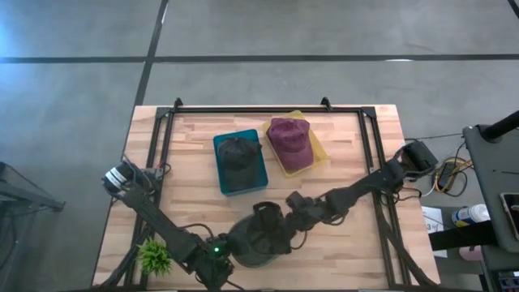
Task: Pick & Place hat
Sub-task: Put the black cap into the blue bin
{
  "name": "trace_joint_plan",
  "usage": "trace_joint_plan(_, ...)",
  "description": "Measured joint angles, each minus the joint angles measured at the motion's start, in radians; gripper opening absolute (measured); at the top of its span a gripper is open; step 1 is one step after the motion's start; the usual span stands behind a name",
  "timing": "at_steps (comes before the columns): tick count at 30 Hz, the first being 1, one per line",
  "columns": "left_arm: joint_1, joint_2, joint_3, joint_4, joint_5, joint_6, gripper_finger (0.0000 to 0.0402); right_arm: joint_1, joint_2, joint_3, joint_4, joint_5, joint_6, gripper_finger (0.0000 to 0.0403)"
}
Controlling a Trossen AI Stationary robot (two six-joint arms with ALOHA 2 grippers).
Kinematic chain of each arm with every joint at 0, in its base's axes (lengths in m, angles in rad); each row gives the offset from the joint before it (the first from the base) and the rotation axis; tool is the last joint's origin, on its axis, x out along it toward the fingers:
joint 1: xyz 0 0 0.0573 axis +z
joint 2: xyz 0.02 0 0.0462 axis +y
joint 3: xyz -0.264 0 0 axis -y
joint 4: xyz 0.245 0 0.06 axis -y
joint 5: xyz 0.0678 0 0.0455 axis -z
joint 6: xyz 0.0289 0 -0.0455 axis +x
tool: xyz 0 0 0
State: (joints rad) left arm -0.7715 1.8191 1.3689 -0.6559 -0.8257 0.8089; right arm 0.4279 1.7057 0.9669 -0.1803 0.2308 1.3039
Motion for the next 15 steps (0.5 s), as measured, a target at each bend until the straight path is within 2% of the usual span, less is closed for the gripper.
trace_joint_plan(8,0.027,0.063,-0.001,0.027,0.006,-0.030,0.0009,-0.024,0.127,0.190,0.001,-0.079,-0.145,0.0013)
trace_joint_plan(15,0.044,0.104,-0.001,0.071,0.008,-0.046,0.0009,-0.015,0.292,0.302,-0.010,-0.140,-0.138,0.0013)
